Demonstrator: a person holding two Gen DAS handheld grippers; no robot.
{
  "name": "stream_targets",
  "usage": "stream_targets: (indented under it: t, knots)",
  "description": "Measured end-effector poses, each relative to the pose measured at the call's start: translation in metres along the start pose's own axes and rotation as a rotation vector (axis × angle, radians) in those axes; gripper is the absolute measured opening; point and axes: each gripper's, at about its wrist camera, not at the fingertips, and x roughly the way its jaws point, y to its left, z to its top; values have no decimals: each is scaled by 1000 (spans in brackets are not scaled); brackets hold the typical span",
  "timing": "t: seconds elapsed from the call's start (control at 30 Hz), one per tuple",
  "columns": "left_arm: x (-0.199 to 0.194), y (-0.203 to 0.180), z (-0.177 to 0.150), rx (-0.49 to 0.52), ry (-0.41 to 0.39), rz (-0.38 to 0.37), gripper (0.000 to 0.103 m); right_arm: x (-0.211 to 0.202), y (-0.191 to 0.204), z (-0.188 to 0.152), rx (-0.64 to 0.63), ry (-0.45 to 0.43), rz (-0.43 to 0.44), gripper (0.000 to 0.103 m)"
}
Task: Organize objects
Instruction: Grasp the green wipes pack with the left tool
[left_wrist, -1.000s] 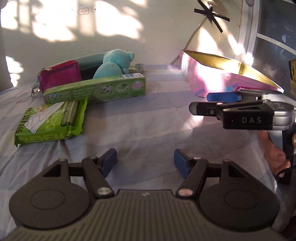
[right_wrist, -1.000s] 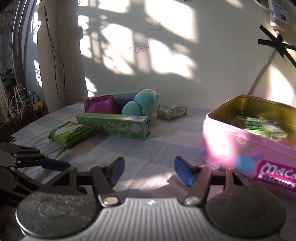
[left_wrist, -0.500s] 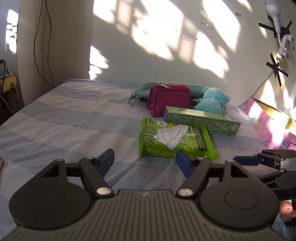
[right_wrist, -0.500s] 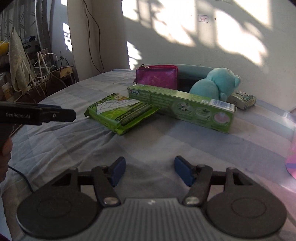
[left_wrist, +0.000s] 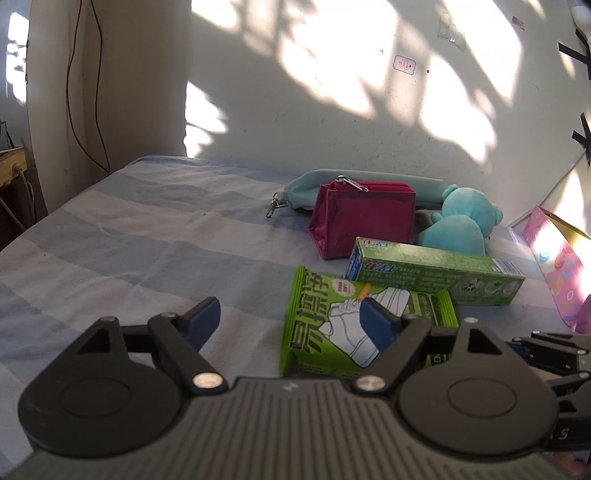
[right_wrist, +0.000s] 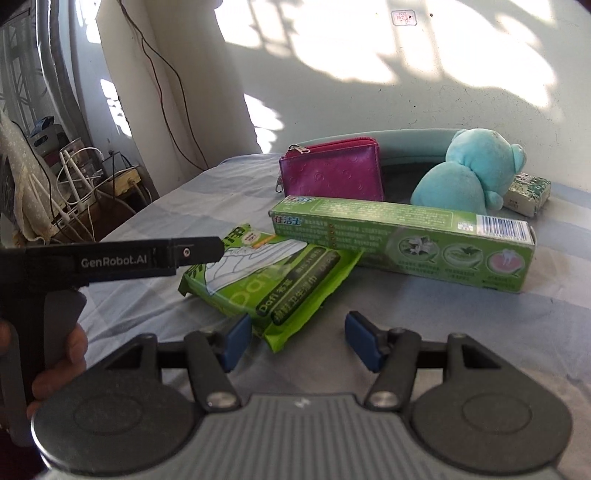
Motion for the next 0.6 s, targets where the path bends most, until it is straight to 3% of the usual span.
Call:
stream_targets:
  t: [0.17, 0.2, 0.27, 0.5, 0.6]
  knots:
    - [11, 4, -4, -20, 33, 4, 84, 14, -1, 6, 43, 6, 12, 58]
    - [12, 5, -5, -32, 33, -3, 84, 16, 1, 6, 37, 4, 15, 55]
    - [14, 8, -6, -63, 42, -32, 84, 17, 3, 4, 37, 9, 45, 35]
    - [13, 0, -7, -78, 57, -136, 54, 12, 4, -1, 47, -1, 58, 22]
    - [8, -12, -13, -58, 72, -178, 54, 3, 3, -4, 37, -8, 18, 20]
